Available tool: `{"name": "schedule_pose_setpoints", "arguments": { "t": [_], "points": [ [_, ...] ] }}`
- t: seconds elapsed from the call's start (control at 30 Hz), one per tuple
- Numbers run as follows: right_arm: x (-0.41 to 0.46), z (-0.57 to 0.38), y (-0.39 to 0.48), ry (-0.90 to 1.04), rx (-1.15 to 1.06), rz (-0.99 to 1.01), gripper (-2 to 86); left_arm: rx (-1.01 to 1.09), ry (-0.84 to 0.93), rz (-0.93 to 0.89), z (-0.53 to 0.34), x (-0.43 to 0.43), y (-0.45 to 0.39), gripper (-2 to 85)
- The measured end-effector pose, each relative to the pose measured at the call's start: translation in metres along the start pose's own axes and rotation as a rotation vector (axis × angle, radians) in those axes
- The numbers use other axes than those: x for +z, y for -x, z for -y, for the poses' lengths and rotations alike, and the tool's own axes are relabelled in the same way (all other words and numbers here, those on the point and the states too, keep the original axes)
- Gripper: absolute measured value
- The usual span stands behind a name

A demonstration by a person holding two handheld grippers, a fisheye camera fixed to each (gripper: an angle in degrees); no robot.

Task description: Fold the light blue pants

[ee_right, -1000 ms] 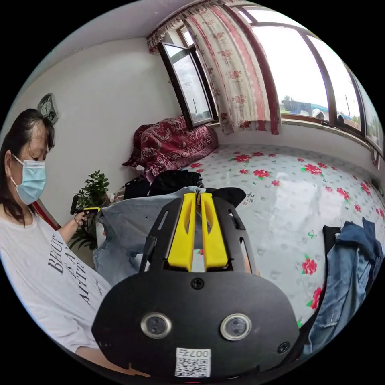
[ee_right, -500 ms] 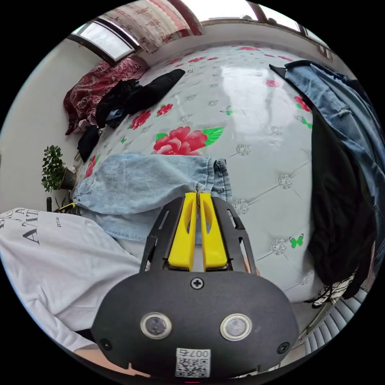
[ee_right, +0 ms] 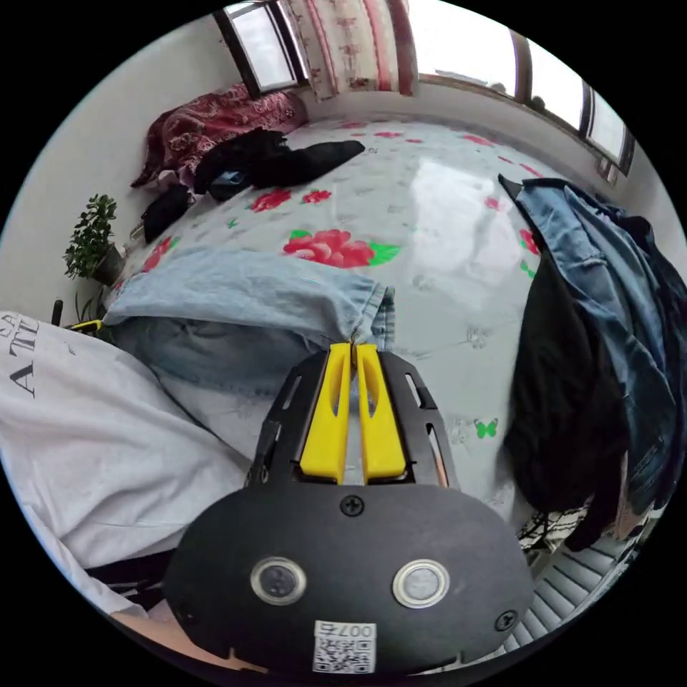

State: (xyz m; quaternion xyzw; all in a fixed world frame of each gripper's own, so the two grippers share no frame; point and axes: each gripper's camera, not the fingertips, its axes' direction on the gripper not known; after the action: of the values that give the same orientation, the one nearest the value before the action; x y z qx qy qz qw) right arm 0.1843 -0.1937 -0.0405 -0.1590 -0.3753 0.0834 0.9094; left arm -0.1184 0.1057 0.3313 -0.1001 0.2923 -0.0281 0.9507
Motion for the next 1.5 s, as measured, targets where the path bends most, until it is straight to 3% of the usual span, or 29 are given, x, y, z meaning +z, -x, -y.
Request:
{"name": "schedule_pose_setpoints", "arguments": {
  "t": [0.07, 0.2, 0.3, 0.37, 0.5, 0.6, 0.73, 0.9, 1.1, 1.17, 1.23, 1.37, 1.5],
  "points": [
    [0.044, -0.022, -0.003, 0.16, 0.11, -0.001, -0.2, -0.015, 0.11, 0.013, -0.009, 0.033, -0.001, -1.0],
    [0.019, -0.013, 0.003, 0.105, 0.112, -0.018, -0.2, 0.017, 0.113, 0.006, 0.003, 0.023, 0.005, -1.0],
    [-0.038, 0.023, 0.005, -0.04, 0.071, 0.032, -0.2, 0.075, 0.076, 0.021, 0.027, 0.001, 0.006, -1.0],
    [-0.098, 0.045, 0.024, -0.227, -0.009, -0.014, -0.2, 0.111, -0.022, 0.051, 0.041, -0.028, 0.0, -1.0],
    [-0.148, 0.041, 0.057, -0.398, -0.113, -0.154, -0.2, 0.116, -0.121, 0.086, 0.033, -0.054, -0.003, -1.0],
    [-0.108, 0.023, 0.057, -0.275, -0.094, -0.165, -0.3, 0.062, -0.029, 0.05, 0.013, -0.027, 0.008, -1.0],
    [0.016, -0.017, 0.028, 0.207, 0.108, -0.013, -0.3, -0.023, 0.146, 0.032, 0.002, 0.036, 0.019, -1.0],
    [-0.003, -0.024, 0.015, 0.124, 0.201, 0.017, -0.2, 0.011, 0.188, 0.031, 0.021, 0.036, 0.029, -1.0],
    [-0.057, 0.005, 0.014, 0.032, 0.107, -0.03, -0.2, 0.046, 0.203, 0.056, 0.042, 0.033, 0.032, -1.0],
    [-0.093, 0.014, 0.024, -0.096, 0.031, -0.065, -0.1, 0.106, 0.244, 0.092, 0.045, 0.036, 0.027, -0.9],
    [-0.084, 0.012, 0.024, -0.016, 0.003, -0.096, 0.0, 0.118, 0.247, 0.098, 0.045, 0.036, 0.03, -0.9],
    [-0.043, -0.011, -0.008, 0.196, 0.153, 0.02, 0.6, 0.033, 0.182, 0.041, 0.039, 0.031, 0.049, -0.2],
    [-0.075, -0.032, -0.033, 0.033, 0.331, 0.085, 2.7, -0.081, 0.045, -0.034, 0.017, 0.008, 0.064, 3.4]
  ]
}}
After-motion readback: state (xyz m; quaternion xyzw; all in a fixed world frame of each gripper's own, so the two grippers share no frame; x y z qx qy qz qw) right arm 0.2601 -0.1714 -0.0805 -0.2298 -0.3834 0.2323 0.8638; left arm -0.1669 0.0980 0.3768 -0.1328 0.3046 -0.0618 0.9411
